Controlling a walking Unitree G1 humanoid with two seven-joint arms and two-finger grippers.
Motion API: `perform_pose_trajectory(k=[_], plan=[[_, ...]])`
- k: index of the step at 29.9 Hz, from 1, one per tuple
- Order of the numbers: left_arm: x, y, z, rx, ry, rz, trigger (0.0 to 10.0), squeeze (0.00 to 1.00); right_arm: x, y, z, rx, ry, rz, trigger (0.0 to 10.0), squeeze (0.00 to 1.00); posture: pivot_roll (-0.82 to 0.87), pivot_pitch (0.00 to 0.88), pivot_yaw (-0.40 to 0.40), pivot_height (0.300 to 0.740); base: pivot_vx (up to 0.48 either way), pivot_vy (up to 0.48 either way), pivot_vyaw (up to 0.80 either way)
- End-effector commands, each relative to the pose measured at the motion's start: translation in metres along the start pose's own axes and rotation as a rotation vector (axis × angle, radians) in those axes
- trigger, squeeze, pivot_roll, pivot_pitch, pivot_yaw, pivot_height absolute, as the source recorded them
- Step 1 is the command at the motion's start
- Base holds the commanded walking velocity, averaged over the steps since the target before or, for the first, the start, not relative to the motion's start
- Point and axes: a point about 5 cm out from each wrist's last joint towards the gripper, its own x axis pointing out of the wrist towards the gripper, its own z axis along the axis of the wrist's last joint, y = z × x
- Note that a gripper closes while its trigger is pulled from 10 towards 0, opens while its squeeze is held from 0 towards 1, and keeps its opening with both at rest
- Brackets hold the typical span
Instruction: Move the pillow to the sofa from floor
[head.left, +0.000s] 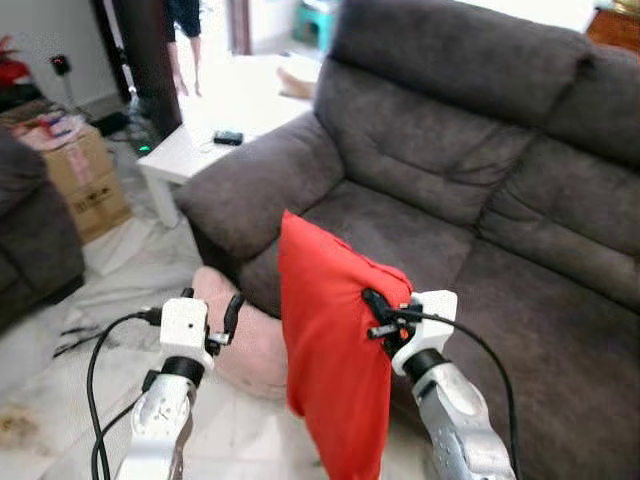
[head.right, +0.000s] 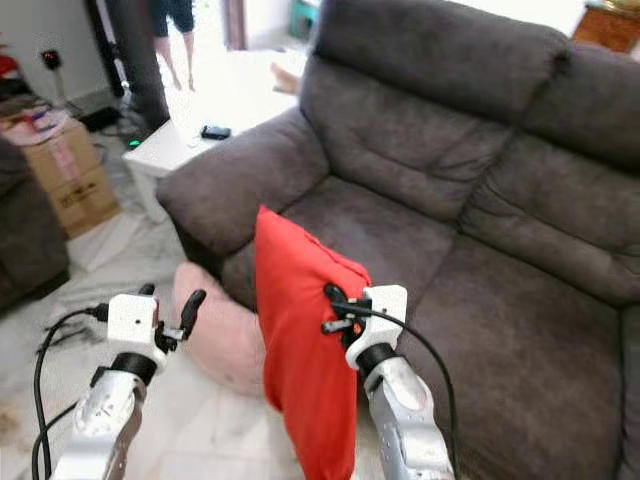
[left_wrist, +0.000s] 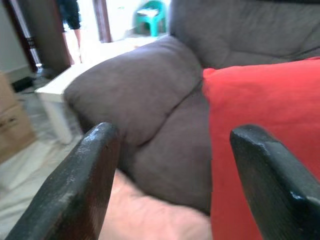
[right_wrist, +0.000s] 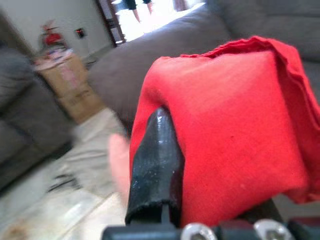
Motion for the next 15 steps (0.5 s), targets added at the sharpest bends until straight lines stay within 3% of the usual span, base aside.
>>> perform_pose_trajectory(k=[1, 15], plan=[[-0.0016, 0.001, -0.0033, -0.004, 0.017, 0.002, 10.0, 0.0, 0.0087, 0.0063, 0.0262, -0.029, -0.13, 0.033, 10.0, 0.0, 0.04, 0.044, -0.091, 0.74, 0.0, 0.0, -0.8], [-0.0017, 0.0009, -0.0039, -0.005, 0.02, 0.004, 10.0, 0.0, 0.0089, 0.0047, 0.0254, -0.035, -0.125, 0.025, 10.0, 0.0, 0.04, 0.045, -0.092, 0.74, 0.0, 0.0, -0.8]])
